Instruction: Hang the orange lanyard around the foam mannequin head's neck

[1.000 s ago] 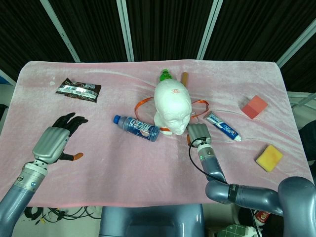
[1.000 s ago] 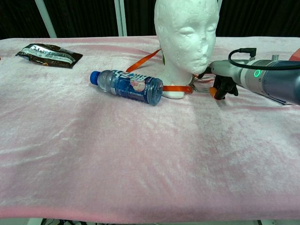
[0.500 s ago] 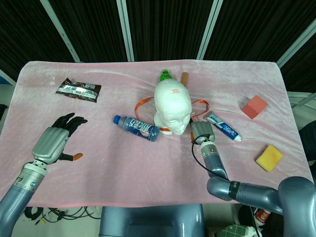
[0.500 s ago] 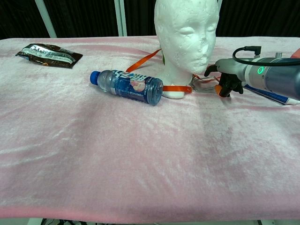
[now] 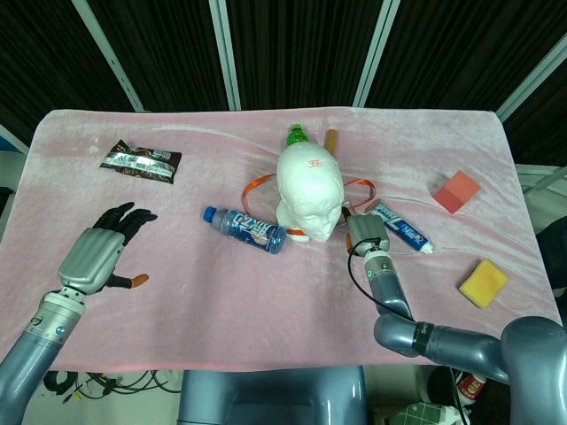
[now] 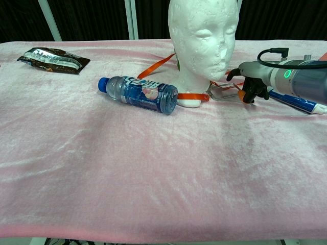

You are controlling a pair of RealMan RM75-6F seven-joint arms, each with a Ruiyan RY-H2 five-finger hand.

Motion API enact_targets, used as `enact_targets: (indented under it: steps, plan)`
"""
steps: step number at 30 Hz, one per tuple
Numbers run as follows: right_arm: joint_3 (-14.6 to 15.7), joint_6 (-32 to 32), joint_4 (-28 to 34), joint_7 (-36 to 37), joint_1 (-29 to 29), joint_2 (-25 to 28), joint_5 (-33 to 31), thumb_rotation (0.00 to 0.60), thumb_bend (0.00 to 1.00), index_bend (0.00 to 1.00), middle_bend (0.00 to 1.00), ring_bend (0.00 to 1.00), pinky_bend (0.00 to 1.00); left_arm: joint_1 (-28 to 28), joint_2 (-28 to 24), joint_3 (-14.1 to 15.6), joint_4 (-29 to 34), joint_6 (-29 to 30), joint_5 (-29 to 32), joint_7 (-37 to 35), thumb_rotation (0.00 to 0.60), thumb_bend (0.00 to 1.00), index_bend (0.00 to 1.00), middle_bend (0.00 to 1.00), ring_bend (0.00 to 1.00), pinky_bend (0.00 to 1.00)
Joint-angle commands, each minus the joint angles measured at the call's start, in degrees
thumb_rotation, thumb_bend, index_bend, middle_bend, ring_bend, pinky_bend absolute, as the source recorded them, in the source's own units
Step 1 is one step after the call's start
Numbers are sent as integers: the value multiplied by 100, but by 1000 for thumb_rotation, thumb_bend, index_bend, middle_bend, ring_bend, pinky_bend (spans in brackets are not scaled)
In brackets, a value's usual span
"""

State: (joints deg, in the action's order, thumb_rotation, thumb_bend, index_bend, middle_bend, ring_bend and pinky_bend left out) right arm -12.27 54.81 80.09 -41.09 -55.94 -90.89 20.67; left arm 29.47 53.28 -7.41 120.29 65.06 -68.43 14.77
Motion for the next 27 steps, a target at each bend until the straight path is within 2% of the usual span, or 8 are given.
enact_targets:
  steps: [1,18,27]
  plan:
    - [2,-53,-56,3,-10,7,-15,600,651,129,746,783,623,-6,3,2,-1,10,3,15,600,131,159,142,0,102]
    - [135,-180,-188,17,24,-75,-54,600,651,153,746,783,623,6,81,12,-61,-14,57,61,600,131,159,142,0,102]
    - [171,-187,-163,-23,14,-83,-62,600,651,233,746,783,623,-10,75,21,-58,-2,44,67,600,131,159,142,0,102]
